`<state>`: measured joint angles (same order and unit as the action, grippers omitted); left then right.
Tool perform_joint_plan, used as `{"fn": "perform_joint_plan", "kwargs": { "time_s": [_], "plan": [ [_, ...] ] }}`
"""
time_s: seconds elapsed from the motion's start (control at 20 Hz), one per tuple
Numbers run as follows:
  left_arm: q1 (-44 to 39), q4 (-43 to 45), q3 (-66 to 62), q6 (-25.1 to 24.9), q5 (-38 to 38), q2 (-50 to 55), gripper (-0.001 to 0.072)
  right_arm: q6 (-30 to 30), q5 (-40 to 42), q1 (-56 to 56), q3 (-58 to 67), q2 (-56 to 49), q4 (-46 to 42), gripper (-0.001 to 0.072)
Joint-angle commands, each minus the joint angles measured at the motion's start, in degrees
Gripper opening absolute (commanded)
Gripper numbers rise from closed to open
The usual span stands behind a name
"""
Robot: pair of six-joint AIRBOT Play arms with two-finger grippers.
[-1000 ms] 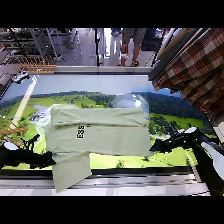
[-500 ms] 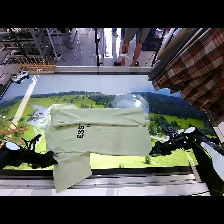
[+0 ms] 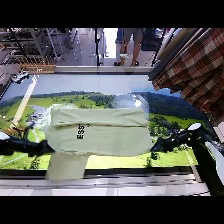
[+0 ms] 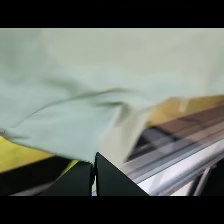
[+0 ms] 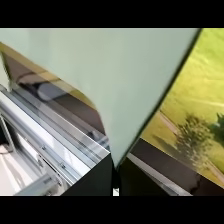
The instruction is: Fold the clothes and pants, and hang the long-sleeved shirts on hangers.
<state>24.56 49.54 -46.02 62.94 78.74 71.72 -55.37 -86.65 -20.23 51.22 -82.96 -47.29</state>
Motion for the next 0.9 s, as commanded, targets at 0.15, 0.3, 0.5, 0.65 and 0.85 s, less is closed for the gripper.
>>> {"fn": "perform_joint_plan", "kwargs": {
  "time_s": [0.15, 0.3, 0.5, 0.65, 0.85],
  "plan": [
    [0.7, -12.8, -20.6, 4.6, -4.1, 5.7, 0.0003, -14.7, 9.6, 0.3, 11.3, 1.7, 2.1, 0.0020],
    [-0.3, -13.4, -27.8, 8.1, -6.8, 15.2, 0.0003, -16.0, 14.6, 2.4, 19.1, -5.1, 4.6, 0.0021],
    [-0.5, -24.2, -33.6, 8.2, -12.9, 26.4, 0.0003, -19.3, 20.2, 7.5, 33.0, -17.7, 4.8, 0.0021],
    [-1.4, -26.1, -37.2, 8.2, -16.1, 32.6, 0.0004, -20.7, 22.1, 9.4, 42.7, -26.5, 5.1, 0.0022],
    [-2.0, -30.6, -38.0, 8.2, -21.2, 37.2, 0.0007, -20.4, 25.3, 11.8, 52.0, -34.4, 4.9, 0.0025]
  ]
}}
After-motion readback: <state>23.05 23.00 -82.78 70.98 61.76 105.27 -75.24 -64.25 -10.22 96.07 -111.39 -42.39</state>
